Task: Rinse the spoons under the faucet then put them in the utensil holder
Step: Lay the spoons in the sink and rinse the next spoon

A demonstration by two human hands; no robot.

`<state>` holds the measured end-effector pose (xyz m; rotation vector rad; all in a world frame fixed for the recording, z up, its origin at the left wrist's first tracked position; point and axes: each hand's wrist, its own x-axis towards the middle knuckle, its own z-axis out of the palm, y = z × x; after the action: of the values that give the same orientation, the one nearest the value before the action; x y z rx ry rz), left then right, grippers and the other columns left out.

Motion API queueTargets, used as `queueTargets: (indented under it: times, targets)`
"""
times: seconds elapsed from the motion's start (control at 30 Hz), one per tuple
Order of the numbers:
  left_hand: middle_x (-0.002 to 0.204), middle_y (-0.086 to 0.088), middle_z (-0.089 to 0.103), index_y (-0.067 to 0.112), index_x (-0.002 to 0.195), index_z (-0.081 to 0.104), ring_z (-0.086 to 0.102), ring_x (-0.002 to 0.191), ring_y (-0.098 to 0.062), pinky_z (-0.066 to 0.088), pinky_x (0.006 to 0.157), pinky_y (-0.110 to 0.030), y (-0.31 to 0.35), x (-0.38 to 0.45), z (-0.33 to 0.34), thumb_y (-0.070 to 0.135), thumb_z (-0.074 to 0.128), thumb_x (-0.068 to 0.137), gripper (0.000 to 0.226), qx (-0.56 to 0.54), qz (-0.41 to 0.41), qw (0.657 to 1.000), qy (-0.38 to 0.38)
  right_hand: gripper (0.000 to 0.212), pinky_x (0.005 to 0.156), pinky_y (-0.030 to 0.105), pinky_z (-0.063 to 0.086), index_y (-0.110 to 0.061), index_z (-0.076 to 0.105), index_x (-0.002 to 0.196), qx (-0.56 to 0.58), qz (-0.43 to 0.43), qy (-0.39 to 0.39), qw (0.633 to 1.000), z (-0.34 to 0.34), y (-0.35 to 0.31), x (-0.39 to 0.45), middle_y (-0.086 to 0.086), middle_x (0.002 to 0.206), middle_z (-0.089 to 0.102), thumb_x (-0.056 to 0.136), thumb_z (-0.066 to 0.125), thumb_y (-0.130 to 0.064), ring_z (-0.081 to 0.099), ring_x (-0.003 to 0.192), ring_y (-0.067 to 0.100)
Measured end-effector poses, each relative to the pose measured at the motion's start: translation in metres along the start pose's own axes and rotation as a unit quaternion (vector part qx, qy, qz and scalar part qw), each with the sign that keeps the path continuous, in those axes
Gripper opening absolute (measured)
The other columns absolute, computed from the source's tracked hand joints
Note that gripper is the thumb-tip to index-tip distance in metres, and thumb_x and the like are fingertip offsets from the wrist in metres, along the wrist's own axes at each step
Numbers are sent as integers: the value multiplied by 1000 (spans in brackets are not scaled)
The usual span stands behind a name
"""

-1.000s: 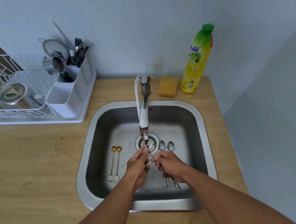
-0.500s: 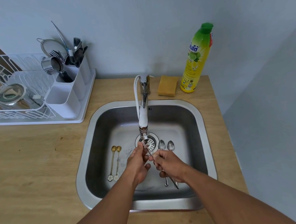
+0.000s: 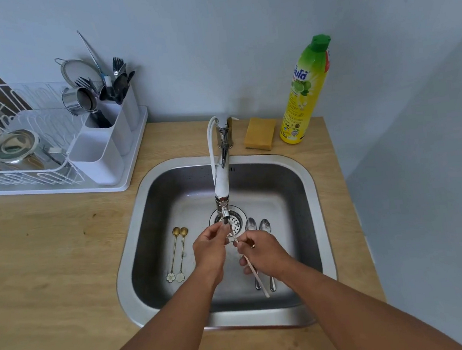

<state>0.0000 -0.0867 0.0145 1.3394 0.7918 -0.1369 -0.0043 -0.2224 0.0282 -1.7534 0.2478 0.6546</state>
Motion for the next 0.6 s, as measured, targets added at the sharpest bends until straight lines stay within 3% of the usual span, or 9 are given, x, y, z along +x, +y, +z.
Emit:
queueTargets:
  times: [0.17, 0.27, 0.33, 0.43, 0.53, 0.6]
  targets:
    - [96, 1, 77, 16, 105, 77, 65, 78, -8, 47, 63, -20, 6, 6, 8, 20, 79, 92, 14, 3, 19, 1000, 8, 14, 64, 27, 63, -24, 73, 85, -88, -27, 99, 991, -2, 0, 6, -3, 78, 75, 93, 67, -15, 74, 68, 11]
    - [92, 5, 76, 24, 97, 77, 65, 78, -9, 50, 64, -19, 4, 12, 0, 22, 77, 93, 4, 46, 35, 998, 8, 12, 65, 24, 53, -23, 73, 79, -128, 29, 162, 978, -12, 4, 13, -3, 85, 74, 88, 66, -19, 70, 78, 15]
    - [92, 5, 77, 28, 89, 76, 68, 83, -12, 57, 75, -27, 2, 18, -13, 23, 77, 92, 6, 114, 47, 992, 32, 15, 65, 23, 45, -19, 70, 76, -138, 73, 198, 968, -19, 13, 18, 0, 86, 73, 88, 63, -16, 67, 80, 20]
    - [96, 3, 77, 25, 95, 78, 70, 92, -18, 57, 87, -32, 1, 32, -42, 26, 77, 90, 5, 268, 61, 960, 61, 21, 66, 24, 45, -17, 62, 76, -138, 112, 224, 958, -26, 24, 25, 9, 91, 71, 94, 56, -6, 64, 81, 25]
    - [108, -6, 76, 20, 109, 79, 62, 90, -18, 50, 84, -27, 3, 46, -72, 28, 74, 93, 18, 392, 63, 913, 92, 15, 73, 25, 47, -11, 59, 85, -163, 143, 241, 946, -28, 31, 33, 16, 102, 69, 94, 55, 0, 67, 95, 30]
    - [109, -10, 74, 18, 111, 77, 61, 89, -23, 50, 79, -32, 5, 51, -85, 28, 70, 96, 20, 444, 55, 888, 107, 14, 76, 27, 49, -10, 59, 89, -165, 154, 255, 940, -28, 33, 38, 18, 106, 68, 93, 54, 2, 64, 92, 28]
